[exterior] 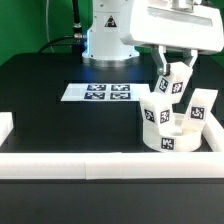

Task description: Assemble stool

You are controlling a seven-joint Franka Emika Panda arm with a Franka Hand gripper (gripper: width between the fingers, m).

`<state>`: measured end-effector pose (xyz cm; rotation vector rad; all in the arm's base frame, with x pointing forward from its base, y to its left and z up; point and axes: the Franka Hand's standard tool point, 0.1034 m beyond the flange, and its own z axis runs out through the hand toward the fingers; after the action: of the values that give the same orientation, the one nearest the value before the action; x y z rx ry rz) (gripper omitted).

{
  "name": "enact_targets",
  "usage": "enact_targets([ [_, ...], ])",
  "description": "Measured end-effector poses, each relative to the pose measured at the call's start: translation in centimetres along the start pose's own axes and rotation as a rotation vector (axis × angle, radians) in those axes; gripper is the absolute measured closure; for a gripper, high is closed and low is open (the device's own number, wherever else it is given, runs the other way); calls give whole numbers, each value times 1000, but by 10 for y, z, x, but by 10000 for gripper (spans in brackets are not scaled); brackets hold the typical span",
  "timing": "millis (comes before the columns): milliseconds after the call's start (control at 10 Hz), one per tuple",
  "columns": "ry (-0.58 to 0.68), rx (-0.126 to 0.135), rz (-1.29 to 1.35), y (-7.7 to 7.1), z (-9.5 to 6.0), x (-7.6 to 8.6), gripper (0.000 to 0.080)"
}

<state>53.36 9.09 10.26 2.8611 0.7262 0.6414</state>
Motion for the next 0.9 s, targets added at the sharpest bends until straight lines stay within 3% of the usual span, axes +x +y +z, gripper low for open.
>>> enact_targets([
  [900,7,-7,-8,0,5,-2,474],
])
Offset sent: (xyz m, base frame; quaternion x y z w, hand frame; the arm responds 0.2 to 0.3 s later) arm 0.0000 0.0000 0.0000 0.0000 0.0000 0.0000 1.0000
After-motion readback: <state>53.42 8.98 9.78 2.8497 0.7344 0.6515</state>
